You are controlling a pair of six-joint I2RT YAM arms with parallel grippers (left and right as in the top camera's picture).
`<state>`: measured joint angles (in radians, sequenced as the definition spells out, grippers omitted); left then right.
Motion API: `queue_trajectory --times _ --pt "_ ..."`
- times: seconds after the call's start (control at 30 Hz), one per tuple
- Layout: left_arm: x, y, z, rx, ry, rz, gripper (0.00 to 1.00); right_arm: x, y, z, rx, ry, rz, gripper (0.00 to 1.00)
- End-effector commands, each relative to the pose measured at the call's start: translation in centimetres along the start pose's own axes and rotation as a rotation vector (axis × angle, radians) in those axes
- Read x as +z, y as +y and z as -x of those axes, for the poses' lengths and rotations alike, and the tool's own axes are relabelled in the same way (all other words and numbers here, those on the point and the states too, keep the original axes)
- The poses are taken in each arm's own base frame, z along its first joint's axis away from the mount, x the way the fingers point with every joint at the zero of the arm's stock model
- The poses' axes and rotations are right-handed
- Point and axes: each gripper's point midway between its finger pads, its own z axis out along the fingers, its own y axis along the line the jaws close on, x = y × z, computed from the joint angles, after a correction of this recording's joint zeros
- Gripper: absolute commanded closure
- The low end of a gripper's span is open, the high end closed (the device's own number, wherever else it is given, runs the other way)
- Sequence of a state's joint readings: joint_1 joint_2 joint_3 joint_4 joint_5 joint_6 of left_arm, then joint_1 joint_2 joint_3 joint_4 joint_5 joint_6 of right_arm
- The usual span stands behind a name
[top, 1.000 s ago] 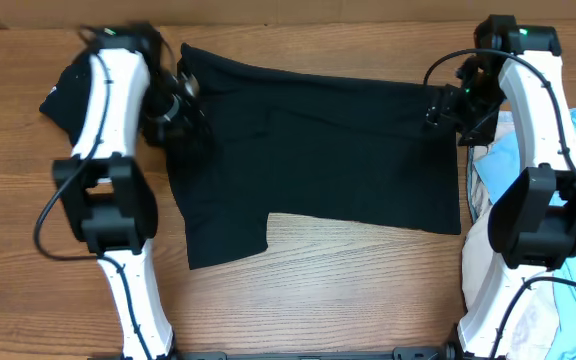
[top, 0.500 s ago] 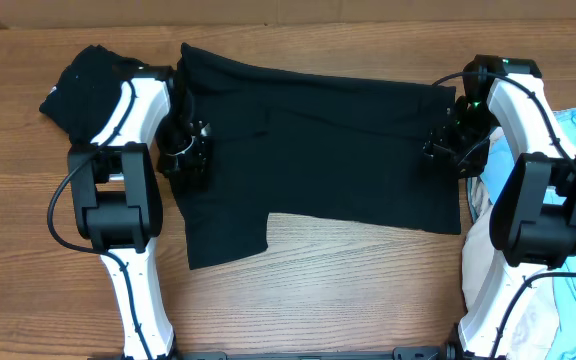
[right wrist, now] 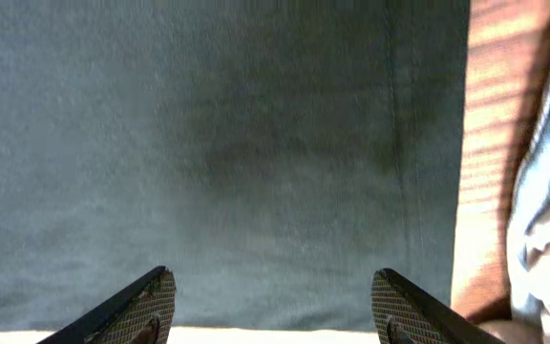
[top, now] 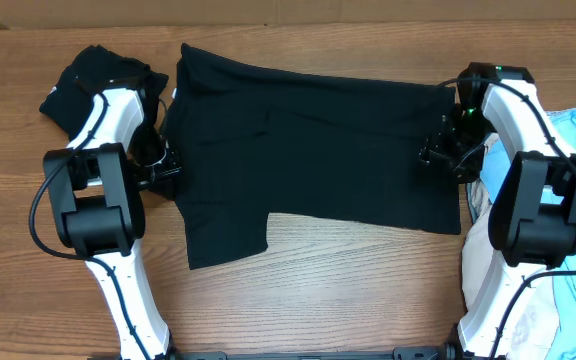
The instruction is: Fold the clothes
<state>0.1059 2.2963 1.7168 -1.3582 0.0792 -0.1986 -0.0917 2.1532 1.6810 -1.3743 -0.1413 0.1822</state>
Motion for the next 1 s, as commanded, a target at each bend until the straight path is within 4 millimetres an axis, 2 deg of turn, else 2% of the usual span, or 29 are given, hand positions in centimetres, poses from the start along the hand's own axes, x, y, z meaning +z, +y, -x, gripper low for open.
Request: queue_trajectory --times 0.0,0.07,0.13,0.2,0.27,0.3,0.37,0.43,0.57,0.63,0.73,0.87,0.97 --pt "-0.4 -1.1 -0.2 0.042 -0.005 -0.07 0.96 0.4 -0.1 0.0 -0.019 0.002 -0.007 0.31" --pt "-2.9 -1.3 -0.1 0.049 -0.067 -0.081 0.96 0.4 -0.1 0.0 -0.035 0.002 -0.007 0.31" --pt "-6.3 -1.6 -0.2 0.059 -0.156 -0.097 0.96 0.4 -0.1 -0.1 -0.033 0.005 -0.007 0.31" --pt "-8.9 -1.9 -0.3 0.073 -0.247 -0.112 0.88 0.2 -0.1 -0.4 -0.033 0.01 -0.005 0.3" --pt "-10.5 -2.1 -0.7 0.085 -0.299 -0.115 0.83 -0.3 0.3 -1.2 -0.034 0.029 0.015 0.3" --pt "-11.1 -2.2 -1.1 0.089 -0.313 -0.113 0.84 -0.8 0.6 -1.8 -0.037 0.037 0.026 0.3" --pt "-12.2 -2.1 -2.1 0.096 -0.331 -0.102 0.84 -2.1 1.1 -2.8 -0.055 0.028 0.034 0.3" --pt "-13.3 -1.7 -3.0 0.097 -0.359 -0.076 0.8 -4.1 1.7 -3.8 -0.078 -0.009 0.04 0.3" --pt "-15.2 -0.9 -3.5 0.096 -0.434 -0.035 0.54 -8.2 3.6 -6.1 -0.138 -0.128 0.061 0.25" --pt "-15.3 -1.3 -3.1 0.1 -0.448 -0.05 0.42 -9.8 4.6 -6.6 -0.156 -0.199 0.07 0.24" --pt "-13.7 -2.5 -2.9 0.129 -0.427 -0.105 0.43 -10.9 5.8 -6.9 -0.195 -0.269 0.059 0.24" --pt "-9.1 -4.4 -3.3 0.185 -0.36 -0.139 0.47 -10.0 4.4 -6.0 -0.068 -0.313 -0.039 0.18" --pt "-5.8 -6.6 -3.5 0.238 -0.34 -0.188 0.51 -8.4 4.1 -5.1 0.034 -0.313 0.003 0.15"
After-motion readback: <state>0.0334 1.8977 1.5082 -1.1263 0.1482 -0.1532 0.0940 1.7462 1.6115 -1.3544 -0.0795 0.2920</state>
